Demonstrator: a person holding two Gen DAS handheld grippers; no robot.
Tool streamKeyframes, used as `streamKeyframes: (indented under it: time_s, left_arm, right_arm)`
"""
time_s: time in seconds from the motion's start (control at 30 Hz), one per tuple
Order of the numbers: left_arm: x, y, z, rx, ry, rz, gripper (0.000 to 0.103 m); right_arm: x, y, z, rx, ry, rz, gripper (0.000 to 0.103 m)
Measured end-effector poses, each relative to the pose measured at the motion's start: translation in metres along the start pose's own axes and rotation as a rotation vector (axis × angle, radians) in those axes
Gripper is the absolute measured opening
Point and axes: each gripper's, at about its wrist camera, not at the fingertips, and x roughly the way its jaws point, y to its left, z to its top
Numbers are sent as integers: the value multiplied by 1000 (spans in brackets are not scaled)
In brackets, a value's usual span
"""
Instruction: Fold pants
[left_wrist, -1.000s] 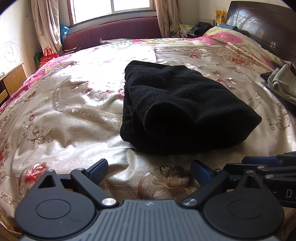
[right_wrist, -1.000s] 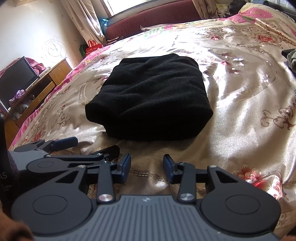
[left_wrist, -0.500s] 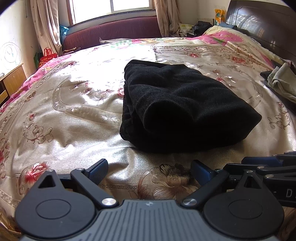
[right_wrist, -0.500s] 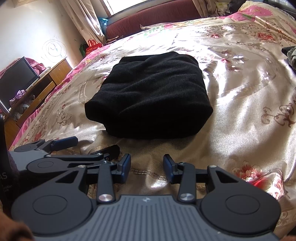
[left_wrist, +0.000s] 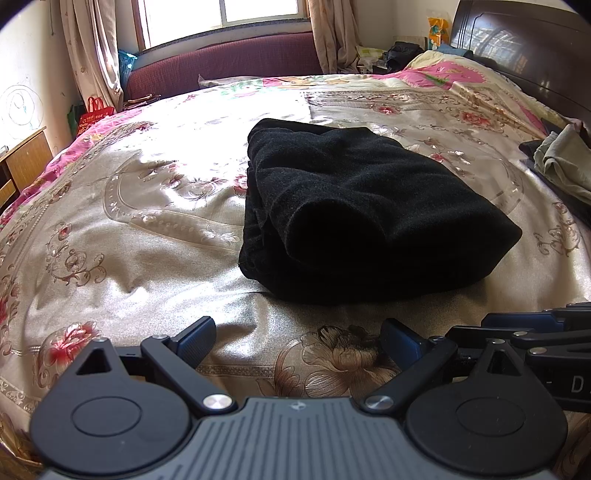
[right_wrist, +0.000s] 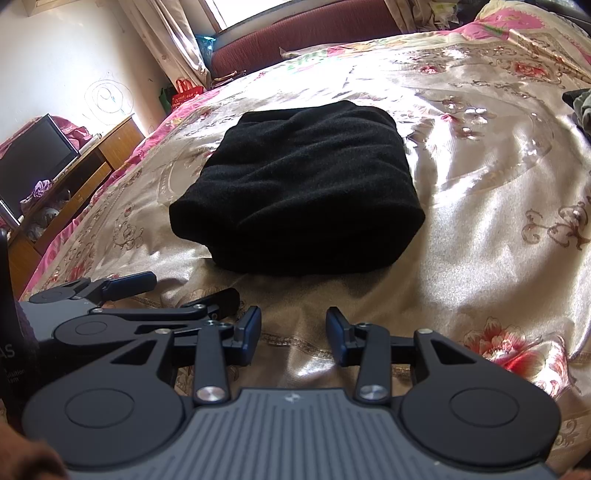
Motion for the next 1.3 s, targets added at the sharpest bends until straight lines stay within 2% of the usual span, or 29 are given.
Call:
streamKeyframes:
  time_s: [1.3]
  left_arm:
    - [1, 0, -2, 15, 4, 2, 103]
  right_arm:
    - [0, -1, -1, 6, 12, 5, 40]
